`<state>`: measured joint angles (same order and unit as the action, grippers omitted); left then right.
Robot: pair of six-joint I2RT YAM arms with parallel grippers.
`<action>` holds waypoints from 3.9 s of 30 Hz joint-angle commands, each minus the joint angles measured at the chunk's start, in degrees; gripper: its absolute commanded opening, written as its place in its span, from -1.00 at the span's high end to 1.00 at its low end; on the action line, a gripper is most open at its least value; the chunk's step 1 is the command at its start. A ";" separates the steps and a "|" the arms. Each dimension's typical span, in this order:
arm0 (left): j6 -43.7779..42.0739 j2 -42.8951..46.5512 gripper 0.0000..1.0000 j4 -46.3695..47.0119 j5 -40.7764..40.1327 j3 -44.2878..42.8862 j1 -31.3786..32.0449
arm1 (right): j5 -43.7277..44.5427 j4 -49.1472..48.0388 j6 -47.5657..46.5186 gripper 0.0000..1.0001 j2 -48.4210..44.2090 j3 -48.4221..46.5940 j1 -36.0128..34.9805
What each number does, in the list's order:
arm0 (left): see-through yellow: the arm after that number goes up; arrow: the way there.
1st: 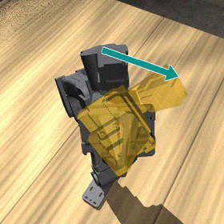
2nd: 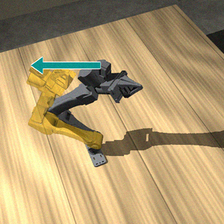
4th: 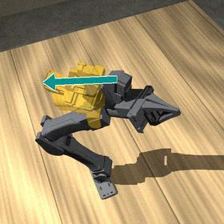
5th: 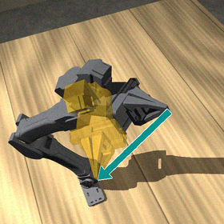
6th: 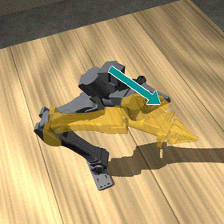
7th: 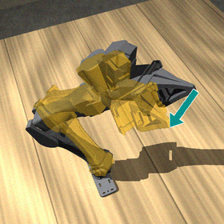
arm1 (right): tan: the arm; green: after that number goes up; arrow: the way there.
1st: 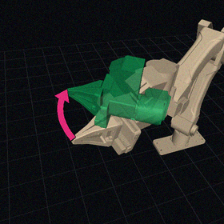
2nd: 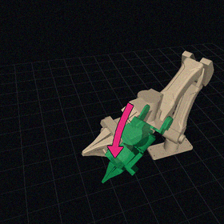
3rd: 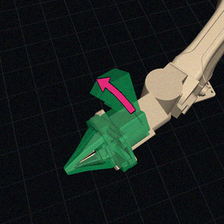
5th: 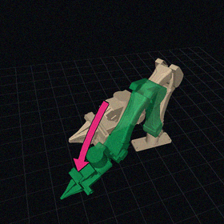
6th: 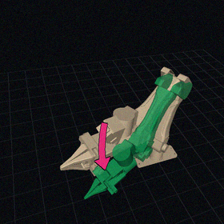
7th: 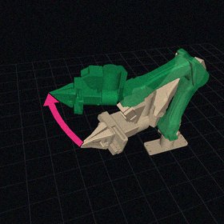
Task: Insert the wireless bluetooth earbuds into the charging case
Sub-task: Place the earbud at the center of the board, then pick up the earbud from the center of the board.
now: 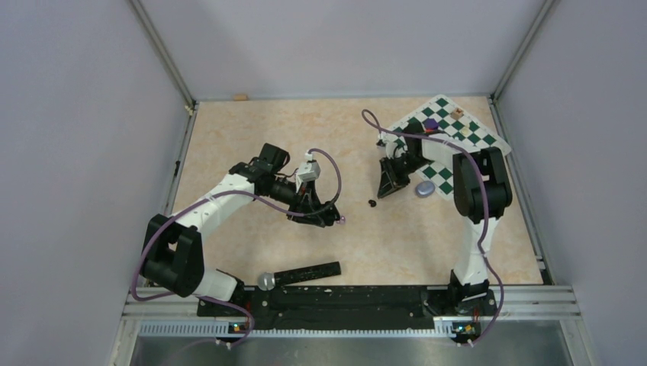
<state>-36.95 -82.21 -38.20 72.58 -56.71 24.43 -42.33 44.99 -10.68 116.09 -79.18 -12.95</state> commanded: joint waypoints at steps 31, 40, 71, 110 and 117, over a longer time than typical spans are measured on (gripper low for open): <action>-0.40 2.51 1.00 0.93 0.99 -0.42 0.18 | 5.54 -0.96 2.15 0.60 4.23 -0.16 -3.17; -0.30 2.51 1.00 0.89 0.99 -0.42 0.14 | 5.90 -1.25 2.24 0.61 4.72 -0.24 -4.14; -0.14 1.82 1.00 0.93 0.99 -0.73 0.14 | -7.21 -5.55 0.88 1.00 -7.26 1.66 -3.88; 14.05 -0.14 1.00 12.63 -7.22 0.50 0.23 | -9.05 -20.78 1.96 1.00 -37.05 11.09 -19.41; 13.62 -0.16 1.00 12.71 -5.95 0.70 0.20 | -8.73 -23.69 3.43 1.00 -34.82 12.63 -20.60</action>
<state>-23.66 -82.13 -27.31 64.88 -56.45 24.43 -51.07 24.73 -7.44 80.07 -67.88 -32.25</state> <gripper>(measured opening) 0.344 0.011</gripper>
